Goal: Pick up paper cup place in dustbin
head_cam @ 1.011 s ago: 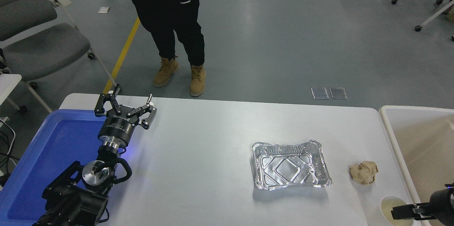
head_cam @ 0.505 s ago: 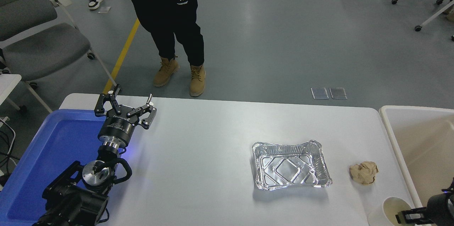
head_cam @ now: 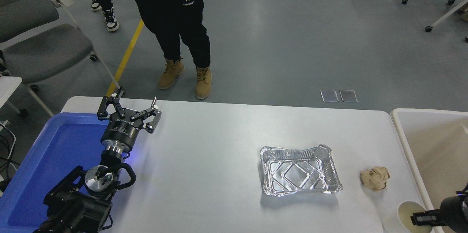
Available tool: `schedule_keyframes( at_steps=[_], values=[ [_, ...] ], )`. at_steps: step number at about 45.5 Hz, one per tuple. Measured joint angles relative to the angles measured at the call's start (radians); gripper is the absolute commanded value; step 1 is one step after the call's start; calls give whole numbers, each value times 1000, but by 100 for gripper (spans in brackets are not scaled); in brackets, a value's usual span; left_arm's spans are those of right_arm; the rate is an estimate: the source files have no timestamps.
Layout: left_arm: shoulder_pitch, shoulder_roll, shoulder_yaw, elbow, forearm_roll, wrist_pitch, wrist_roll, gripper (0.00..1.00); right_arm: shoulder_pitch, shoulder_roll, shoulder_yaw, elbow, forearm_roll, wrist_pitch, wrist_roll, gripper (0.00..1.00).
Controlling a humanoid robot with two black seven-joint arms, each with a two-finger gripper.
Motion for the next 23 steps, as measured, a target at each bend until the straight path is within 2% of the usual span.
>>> schedule_keyframes(
  at_steps=[9,23],
  values=[
    [0,0,0,0,1,0,0,99,190,-101,-10,57,-13,130,-1,0],
    [0,0,0,0,1,0,0,99,598,-236,-11,118,-94,476,-5,0]
  ],
)
